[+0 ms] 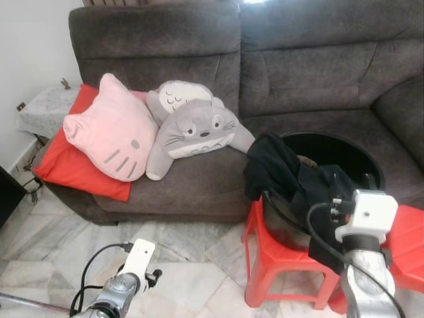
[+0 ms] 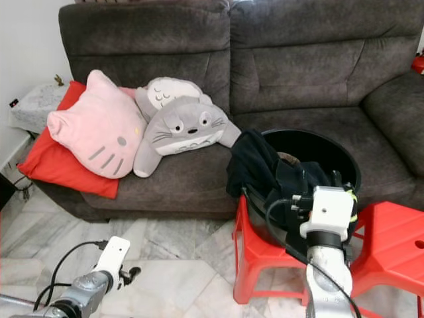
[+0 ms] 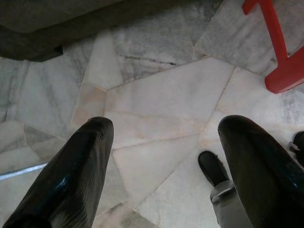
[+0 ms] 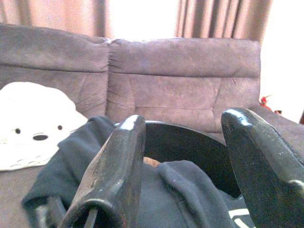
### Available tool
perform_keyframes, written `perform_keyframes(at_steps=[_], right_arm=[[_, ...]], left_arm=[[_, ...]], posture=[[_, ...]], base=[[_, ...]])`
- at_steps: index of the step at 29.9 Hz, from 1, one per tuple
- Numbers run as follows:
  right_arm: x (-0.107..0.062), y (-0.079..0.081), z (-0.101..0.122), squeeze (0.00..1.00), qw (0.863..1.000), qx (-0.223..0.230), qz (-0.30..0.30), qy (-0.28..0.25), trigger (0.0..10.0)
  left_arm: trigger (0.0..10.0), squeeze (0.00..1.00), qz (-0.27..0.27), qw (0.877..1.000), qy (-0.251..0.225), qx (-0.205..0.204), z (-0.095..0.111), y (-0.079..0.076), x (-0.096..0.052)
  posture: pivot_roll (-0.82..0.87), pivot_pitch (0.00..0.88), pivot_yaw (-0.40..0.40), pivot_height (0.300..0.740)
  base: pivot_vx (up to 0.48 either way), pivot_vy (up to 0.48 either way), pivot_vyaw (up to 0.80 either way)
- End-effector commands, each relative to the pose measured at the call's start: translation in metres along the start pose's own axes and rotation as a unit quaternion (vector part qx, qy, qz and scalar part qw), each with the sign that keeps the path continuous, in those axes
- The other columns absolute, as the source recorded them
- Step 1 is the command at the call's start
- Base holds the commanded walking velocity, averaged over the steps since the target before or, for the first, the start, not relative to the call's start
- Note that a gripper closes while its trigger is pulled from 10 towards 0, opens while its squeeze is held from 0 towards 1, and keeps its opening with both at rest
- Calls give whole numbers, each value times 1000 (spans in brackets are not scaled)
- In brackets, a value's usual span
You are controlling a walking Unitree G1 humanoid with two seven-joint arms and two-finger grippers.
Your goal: Hang hanger
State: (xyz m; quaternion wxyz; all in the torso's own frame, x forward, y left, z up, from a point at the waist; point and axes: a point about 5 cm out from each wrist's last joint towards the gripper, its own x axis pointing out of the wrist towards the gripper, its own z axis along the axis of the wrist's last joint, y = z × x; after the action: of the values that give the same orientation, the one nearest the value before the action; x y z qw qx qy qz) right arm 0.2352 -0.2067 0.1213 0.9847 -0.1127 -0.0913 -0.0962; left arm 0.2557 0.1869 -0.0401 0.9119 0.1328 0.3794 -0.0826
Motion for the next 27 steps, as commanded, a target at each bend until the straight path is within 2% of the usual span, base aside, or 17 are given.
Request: perform_keyframes(at_steps=[1,7,27], right_arm=[[-4,3,1,0,1000,3,8,3,10000],[-6,7,-4,0,1000,1,14,15,10000],[0,7,-5,0,1000,-7,5,30,10000]], left_arm=[[10000,0,5,1000,3,5,-2,7,-1],[10000,0,4,1000,4,-7,-2,6,-1],[10000,0,3,1000,2,4,0,7,-1]], posture=[[-224,0,112,740],[-218,0,113,740],[-216,0,120,740]], base=[[0,0,0],[0,0,0],[0,235,0]])
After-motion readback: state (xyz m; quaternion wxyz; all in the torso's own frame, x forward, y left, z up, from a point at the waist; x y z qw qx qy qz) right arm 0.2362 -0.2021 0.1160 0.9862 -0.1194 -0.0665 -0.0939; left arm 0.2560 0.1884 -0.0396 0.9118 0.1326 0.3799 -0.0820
